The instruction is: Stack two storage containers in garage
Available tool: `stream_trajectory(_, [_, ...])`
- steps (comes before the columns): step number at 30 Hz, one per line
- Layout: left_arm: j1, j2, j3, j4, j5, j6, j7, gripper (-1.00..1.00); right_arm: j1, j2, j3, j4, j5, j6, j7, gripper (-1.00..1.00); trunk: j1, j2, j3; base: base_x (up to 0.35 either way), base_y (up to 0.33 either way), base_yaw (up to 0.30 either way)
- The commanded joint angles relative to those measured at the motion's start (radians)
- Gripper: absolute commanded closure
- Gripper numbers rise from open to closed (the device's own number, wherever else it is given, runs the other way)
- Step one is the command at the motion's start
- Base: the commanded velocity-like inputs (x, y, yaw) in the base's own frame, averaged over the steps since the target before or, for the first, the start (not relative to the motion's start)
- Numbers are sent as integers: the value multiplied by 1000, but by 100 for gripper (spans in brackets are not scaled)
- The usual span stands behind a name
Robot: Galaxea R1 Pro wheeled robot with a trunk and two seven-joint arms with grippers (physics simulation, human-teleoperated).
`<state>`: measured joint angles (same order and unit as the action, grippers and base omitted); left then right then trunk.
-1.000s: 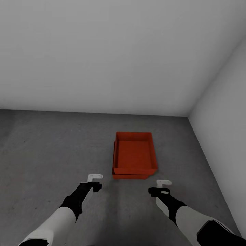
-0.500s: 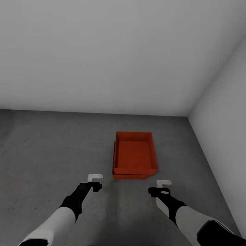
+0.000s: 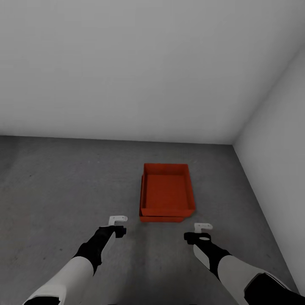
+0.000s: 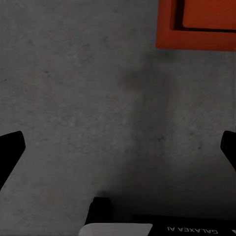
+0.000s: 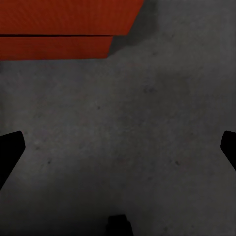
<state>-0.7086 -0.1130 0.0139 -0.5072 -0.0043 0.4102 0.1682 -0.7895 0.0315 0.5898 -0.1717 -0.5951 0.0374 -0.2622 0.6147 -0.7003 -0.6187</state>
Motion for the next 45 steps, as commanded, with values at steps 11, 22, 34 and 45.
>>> stream_trajectory(11, [0,-1,1,4,1,6,1,-100,0,1,9,-2,-6,4,-6,-100,-38,69,30,0,0,0])
stream_trajectory(22, [0,-1,1,4,-1,6,2,-100,0,1,9,-2,-6,3,-8,-100,-76,139,66,0,0,0])
stream_trajectory(34, [0,0,0,4,-2,4,2,-100,0,3,9,0,-6,4,-8,-100,-76,139,85,0,0,0])
stream_trajectory(45, [0,0,1,9,10,8,0,-100,1,8,8,0,-6,4,-5,-100,-76,139,102,0,0,0])
